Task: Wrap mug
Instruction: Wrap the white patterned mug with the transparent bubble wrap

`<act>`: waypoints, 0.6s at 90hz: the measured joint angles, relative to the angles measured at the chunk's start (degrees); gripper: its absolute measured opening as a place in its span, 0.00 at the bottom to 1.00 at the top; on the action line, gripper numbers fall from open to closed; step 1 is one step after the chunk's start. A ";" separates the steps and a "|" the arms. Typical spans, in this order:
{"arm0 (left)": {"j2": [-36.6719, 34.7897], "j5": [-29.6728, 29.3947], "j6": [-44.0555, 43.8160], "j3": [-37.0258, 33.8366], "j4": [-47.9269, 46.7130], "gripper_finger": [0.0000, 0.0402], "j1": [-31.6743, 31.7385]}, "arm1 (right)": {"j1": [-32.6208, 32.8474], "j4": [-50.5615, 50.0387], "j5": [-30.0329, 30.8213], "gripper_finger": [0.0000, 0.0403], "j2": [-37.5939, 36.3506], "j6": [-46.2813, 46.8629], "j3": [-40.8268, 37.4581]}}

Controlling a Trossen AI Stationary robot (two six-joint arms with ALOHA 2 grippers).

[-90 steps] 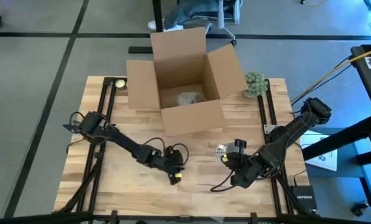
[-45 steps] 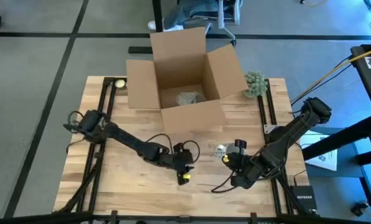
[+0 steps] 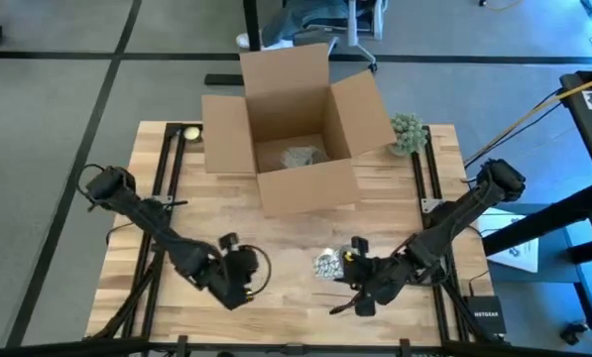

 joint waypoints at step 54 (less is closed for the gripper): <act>1.84 6.00 -19.35 -22.52 25.72 0.22 -3.69 | -3.24 0.03 -4.43 0.01 8.34 -1.72 -0.07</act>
